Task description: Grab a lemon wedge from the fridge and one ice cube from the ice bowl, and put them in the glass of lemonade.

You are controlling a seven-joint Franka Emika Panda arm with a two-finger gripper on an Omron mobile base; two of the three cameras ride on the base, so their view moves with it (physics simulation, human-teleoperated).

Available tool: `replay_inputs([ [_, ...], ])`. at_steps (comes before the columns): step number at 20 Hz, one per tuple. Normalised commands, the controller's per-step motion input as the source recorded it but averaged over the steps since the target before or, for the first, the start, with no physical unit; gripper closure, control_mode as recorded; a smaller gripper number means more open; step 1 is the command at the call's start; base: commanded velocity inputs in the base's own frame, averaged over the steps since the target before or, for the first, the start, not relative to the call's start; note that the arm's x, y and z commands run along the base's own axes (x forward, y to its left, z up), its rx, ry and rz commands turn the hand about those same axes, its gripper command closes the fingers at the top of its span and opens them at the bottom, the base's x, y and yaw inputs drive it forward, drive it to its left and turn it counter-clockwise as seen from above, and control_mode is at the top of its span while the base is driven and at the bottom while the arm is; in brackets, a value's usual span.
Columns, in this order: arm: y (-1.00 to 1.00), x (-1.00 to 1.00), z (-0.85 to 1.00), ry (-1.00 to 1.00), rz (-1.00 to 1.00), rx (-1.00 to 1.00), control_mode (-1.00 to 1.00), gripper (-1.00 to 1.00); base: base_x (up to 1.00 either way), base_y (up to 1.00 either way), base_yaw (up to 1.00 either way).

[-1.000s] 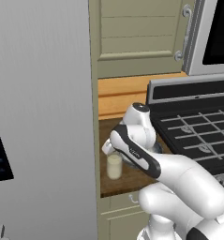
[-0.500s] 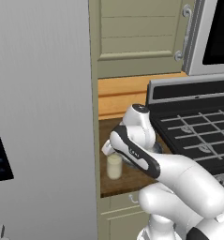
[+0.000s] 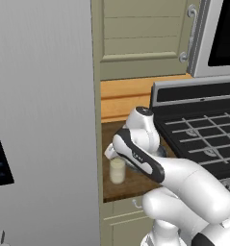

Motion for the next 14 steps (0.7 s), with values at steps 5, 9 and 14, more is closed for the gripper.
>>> replay_inputs([
  [5, -0.24, 0.0, 0.12, -0.01, 0.0, 0.09, -1.0, -1.0, 0.0, 0.0, 0.0],
  [9, -0.37, 0.0, 0.15, -0.02, 0.0, 0.13, -1.0, -1.0, 0.0, 0.0, 0.0],
  [14, -0.45, 0.0, 0.0, -0.01, 0.0, 0.09, -1.0, -1.0, 0.0, 0.0, 0.0],
])
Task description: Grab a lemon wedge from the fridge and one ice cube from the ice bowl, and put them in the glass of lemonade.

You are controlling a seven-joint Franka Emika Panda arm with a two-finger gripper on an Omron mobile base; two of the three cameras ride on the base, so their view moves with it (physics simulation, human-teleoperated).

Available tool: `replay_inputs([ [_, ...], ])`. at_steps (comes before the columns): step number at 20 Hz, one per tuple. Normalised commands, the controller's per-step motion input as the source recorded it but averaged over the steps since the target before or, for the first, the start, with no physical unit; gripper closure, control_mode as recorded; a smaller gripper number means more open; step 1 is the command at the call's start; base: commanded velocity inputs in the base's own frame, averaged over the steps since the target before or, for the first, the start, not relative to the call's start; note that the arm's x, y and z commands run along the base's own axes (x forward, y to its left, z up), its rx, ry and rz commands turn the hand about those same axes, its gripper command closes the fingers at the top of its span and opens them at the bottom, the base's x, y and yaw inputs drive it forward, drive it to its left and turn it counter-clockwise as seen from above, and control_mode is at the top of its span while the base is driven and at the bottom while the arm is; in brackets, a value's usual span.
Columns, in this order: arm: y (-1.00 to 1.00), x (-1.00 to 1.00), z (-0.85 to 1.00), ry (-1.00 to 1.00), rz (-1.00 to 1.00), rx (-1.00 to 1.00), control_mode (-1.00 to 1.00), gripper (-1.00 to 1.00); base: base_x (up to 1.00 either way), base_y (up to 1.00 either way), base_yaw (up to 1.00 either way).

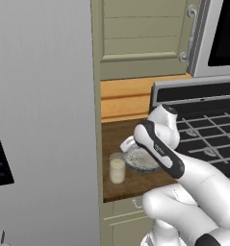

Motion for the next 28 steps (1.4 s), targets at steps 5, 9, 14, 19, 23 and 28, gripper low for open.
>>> replay_inputs([
  [5, -0.47, 0.0, 0.0, 0.0, 0.0, 0.04, -1.0, -1.0, 0.0, 0.0, 0.0],
  [9, -0.46, 0.0, 0.0, 0.0, 0.0, 0.03, -1.0, -1.0, 0.0, 0.0, 0.0],
  [14, -0.42, -0.08, -0.06, -0.01, -0.01, 0.01, -1.0, -1.0, 0.0, 0.0, 0.0],
  [19, -0.27, -0.08, 0.04, 0.12, -0.08, -0.14, -1.0, -1.0, 0.0, 0.0, 0.0],
  [23, 0.21, 0.0, 0.38, 0.45, -0.23, -0.48, -1.0, -1.0, 0.0, 0.0, 0.0],
  [28, 0.02, -0.26, 0.08, 0.2, -0.06, -0.09, -1.0, -1.0, 0.0, 0.0, 0.0],
])
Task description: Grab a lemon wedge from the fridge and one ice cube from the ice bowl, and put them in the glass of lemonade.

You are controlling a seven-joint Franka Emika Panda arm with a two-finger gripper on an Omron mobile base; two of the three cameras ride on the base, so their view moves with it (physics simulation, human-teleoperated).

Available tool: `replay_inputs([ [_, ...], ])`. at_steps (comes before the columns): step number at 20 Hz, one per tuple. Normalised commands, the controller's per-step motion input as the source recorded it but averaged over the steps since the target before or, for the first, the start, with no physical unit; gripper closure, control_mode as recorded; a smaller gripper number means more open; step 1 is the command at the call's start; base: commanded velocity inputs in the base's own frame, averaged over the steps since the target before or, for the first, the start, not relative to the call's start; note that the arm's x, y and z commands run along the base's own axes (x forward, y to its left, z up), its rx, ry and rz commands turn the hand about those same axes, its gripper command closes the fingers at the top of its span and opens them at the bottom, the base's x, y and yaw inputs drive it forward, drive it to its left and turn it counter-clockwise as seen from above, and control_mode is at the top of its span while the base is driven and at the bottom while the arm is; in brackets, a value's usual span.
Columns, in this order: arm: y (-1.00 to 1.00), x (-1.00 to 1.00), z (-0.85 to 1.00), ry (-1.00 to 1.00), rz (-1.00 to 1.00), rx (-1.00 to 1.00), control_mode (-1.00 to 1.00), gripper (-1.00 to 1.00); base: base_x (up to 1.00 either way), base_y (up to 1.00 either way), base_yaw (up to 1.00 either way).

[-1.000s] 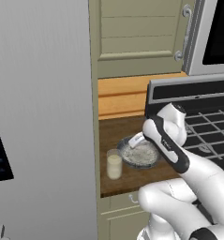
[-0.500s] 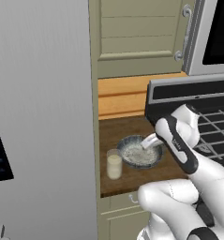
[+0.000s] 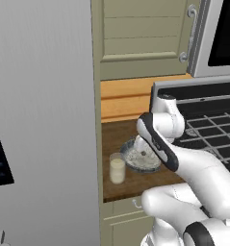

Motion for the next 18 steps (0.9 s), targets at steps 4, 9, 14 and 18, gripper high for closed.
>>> replay_inputs([
  [4, -0.16, -0.92, 0.04, -0.11, -0.01, 0.13, -1.0, -1.0, 0.0, 0.0, 0.0],
  [9, -0.11, -0.83, 0.02, -0.12, -0.04, 0.01, -1.0, -1.0, 0.0, 0.0, 0.0],
  [14, -0.05, -0.37, 0.0, -0.05, -0.04, 0.0, -1.0, -1.0, 0.0, 0.0, 0.0],
  [18, 0.0, 0.0, 0.0, 0.0, 0.0, 0.0, -1.0, -1.0, 0.0, 0.0, 0.0],
])
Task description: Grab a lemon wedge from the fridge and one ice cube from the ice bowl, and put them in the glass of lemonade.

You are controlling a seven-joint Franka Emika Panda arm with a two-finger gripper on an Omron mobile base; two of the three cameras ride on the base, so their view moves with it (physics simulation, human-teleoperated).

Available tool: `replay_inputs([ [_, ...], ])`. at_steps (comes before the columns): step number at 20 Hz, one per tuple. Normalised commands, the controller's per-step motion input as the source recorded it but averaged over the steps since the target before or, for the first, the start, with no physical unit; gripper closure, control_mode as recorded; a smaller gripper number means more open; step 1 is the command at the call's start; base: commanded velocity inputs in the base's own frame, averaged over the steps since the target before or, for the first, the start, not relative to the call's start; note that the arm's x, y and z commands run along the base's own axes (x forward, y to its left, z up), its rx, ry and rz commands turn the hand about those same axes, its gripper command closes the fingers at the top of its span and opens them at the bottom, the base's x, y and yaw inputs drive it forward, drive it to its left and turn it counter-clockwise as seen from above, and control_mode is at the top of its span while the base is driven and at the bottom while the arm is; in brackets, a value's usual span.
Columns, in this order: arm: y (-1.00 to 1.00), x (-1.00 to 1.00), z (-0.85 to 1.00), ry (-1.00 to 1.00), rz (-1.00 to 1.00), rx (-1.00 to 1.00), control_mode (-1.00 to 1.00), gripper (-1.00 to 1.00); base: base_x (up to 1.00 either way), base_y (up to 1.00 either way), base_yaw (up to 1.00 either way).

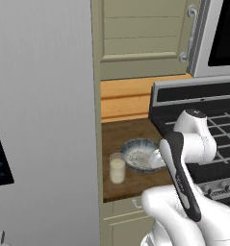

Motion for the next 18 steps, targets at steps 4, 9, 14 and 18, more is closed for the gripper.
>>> replay_inputs([
  [4, 0.0, 0.0, 0.0, 0.0, 0.0, 0.0, 1.0, -1.0, -0.48, 0.0, 0.0],
  [9, 0.0, 0.0, 0.0, 0.0, 0.0, 0.0, 1.0, -1.0, -1.0, 0.01, 0.0],
  [14, 0.0, 0.0, 0.0, 0.0, 0.0, 0.0, 1.0, -1.0, -0.55, 0.73, -0.19],
  [18, 0.0, 0.0, 0.0, 0.0, 0.0, 0.0, 1.0, -1.0, 0.09, 1.0, -0.44],
])
